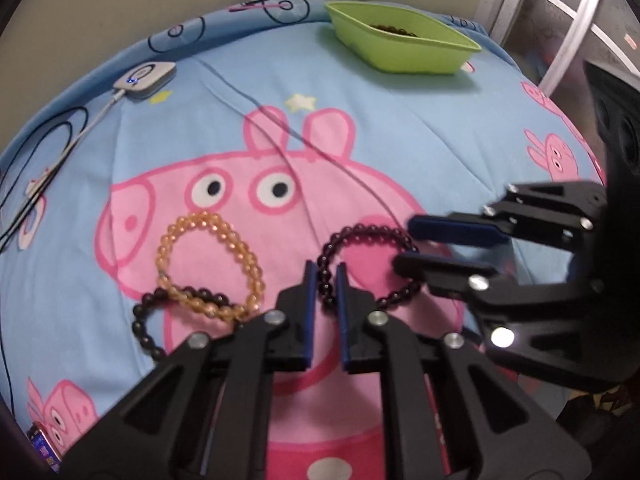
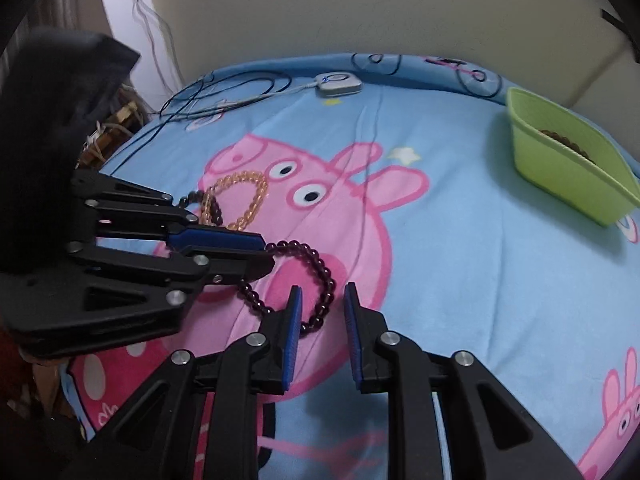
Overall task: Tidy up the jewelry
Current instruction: 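Grasp the dark purple bead bracelet with the left gripper, then lower the dark purple bracelet into the green bowl and open the left gripper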
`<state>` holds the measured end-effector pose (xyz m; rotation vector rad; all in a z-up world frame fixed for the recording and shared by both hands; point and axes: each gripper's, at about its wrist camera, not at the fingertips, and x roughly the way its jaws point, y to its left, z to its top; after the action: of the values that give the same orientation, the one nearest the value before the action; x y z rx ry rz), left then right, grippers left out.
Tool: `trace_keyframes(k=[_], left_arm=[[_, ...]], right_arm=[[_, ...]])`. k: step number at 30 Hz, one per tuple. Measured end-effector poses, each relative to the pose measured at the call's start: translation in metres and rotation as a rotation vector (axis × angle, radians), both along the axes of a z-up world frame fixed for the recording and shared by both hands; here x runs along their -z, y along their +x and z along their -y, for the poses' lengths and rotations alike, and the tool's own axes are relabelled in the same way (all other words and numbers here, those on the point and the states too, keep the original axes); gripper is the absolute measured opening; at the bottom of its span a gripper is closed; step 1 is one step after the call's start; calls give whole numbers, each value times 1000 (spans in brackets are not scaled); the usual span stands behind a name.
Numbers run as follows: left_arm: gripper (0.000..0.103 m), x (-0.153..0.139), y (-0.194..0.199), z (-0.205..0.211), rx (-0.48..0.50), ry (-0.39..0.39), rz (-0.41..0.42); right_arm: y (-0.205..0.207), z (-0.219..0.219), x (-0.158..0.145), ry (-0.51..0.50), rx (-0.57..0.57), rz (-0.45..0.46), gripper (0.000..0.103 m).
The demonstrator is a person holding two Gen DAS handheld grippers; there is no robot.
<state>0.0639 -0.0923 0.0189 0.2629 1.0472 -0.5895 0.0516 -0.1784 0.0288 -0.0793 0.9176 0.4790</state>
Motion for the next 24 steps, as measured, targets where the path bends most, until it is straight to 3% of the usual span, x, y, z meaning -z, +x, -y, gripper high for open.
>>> trace_keyframes(k=[2, 5, 8, 16, 19, 21, 22, 24], left_arm=[[7, -2, 0, 1, 6, -10, -11], [7, -14, 7, 6, -9, -39, -12], [7, -35, 29, 18, -15, -81, 11], [7, -109, 106, 112, 23, -175, 116], [8, -111, 136, 146, 11, -196, 116], [21, -102, 154, 164, -13, -166, 104], [21, -96, 160, 168, -35, -154, 88], [21, -90, 159, 163, -34, -185, 51]], right_arm=[[0, -3, 1, -34, -17, 31, 0], [4, 6, -8, 22, -12, 49, 0], [14, 30, -36, 60, 43, 130, 0], [65, 121, -100, 98, 246, 303, 0], [94, 164, -98, 142, 356, 296, 0], [111, 184, -89, 141, 437, 280, 0], [114, 195, -84, 150, 485, 271, 0], [103, 215, -78, 249, 535, 254, 0]])
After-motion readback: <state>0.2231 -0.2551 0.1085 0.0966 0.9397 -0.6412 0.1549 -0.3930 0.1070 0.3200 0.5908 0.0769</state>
